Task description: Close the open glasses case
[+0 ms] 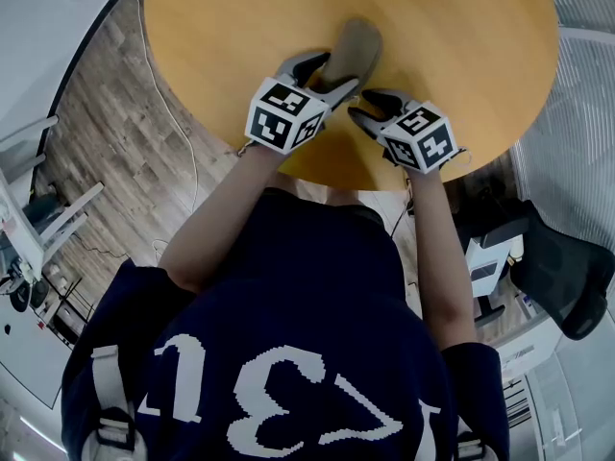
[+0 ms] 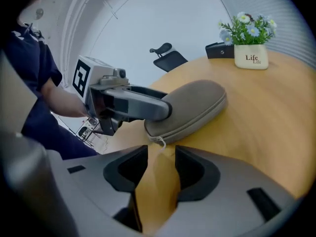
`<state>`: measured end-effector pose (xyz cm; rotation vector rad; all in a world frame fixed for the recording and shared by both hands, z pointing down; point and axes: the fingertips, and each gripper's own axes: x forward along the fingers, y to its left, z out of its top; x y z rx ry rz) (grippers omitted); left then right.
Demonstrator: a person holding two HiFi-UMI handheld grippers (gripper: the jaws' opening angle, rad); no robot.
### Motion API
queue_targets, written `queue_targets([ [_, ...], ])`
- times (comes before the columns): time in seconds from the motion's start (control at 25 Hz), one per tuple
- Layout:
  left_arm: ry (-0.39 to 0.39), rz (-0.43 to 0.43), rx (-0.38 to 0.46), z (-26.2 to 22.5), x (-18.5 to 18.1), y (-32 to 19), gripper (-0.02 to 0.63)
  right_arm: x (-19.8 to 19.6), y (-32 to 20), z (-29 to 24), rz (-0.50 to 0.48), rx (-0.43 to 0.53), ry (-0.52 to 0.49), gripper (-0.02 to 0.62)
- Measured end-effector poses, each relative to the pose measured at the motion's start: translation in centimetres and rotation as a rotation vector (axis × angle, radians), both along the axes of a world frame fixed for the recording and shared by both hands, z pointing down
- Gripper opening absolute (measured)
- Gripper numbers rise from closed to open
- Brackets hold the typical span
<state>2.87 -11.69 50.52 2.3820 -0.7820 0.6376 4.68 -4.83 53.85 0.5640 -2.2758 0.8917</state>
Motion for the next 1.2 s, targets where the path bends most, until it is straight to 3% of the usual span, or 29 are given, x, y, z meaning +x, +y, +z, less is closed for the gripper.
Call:
queue_targets([
  [0.08, 0.002, 0.000, 0.000, 0.0, 0.0, 0.0, 0.276, -0.5, 0.0, 0.2, -0.003, 0.007, 0.016, 0.158],
  [0.12, 0.003, -0.001, 0.000, 0.0, 0.0, 0.0, 0.276, -0.5, -0.2, 0.1, -0.002, 0.023, 0.030, 0.067],
  [0.28, 0.008, -0.004, 0.001, 0.0, -0.1, 0.0, 0.276, -0.2, -0.5, -1.0, 0.012, 0.042, 0.009, 0.032],
  [0.4, 0.009, -0.004, 0.002, -0.1, 0.0, 0.0, 0.276, -0.2, -0.8, -2.2, 0.045, 0.031, -0.048, 0.034],
  [0.56, 0.011, -0.004, 0.003, -0.1, 0.1, 0.1, 0.276, -0.5, -0.8, -2.0, 0.030, 0.067, 0.002, 0.035],
  [0.96, -0.003, 0.005, 0.012, 0.0, -0.1, 0.0, 0.275, -0.5, -1.1, -2.5, 0.019, 0.364, 0.139, 0.020],
  [1.2, -0.004, 0.008, 0.017, -0.1, -0.1, 0.2, 0.275, 1.9, -4.2, -2.8, 0.093, 0.402, 0.154, 0.020],
])
